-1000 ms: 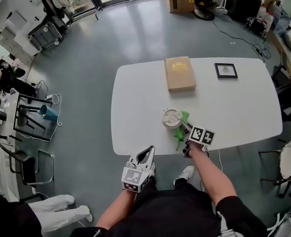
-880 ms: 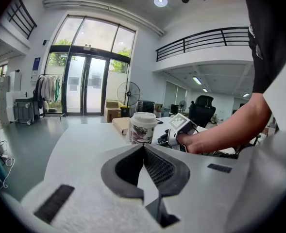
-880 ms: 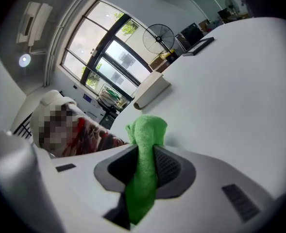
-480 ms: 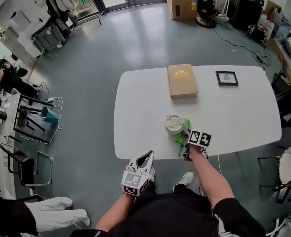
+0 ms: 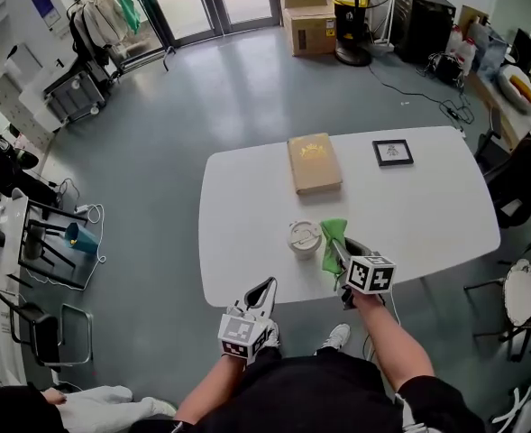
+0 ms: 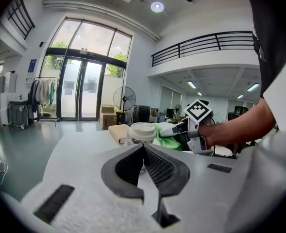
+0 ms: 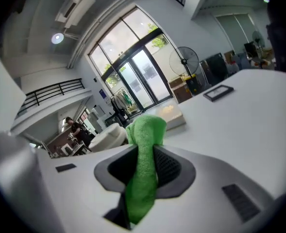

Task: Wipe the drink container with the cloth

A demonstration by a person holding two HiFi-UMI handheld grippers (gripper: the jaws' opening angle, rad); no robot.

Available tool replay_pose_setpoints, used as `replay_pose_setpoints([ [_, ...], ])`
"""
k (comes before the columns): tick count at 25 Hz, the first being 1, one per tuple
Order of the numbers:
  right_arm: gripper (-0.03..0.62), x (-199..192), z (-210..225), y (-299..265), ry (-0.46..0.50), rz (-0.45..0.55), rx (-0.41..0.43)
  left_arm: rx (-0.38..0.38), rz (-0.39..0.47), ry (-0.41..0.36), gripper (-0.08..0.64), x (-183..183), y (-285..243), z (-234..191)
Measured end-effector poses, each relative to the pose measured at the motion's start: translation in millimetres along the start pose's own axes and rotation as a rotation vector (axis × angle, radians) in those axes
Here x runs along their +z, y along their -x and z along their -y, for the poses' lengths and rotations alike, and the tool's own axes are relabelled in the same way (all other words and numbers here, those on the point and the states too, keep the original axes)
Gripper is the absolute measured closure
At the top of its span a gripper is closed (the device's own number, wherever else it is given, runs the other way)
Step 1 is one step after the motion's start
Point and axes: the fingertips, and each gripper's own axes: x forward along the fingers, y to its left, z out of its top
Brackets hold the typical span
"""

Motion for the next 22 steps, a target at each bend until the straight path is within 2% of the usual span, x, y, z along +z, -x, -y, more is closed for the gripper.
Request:
replay_pose_setpoints([
  [5,0.492,39,-19,36,0.195,0.112,-0.021,-0.031,0.036,-0.009,0.552,17,-7,2],
  [16,0.505,87,-87,100,0.471,0.351,0.008,-0.070,0.109,-0.044,0.552,61,-21,4],
  [22,0.511,92,-100,113,0.533,0.393,-0.013,-0.077,0.116,-0.042,0.552,64,-18,-1],
])
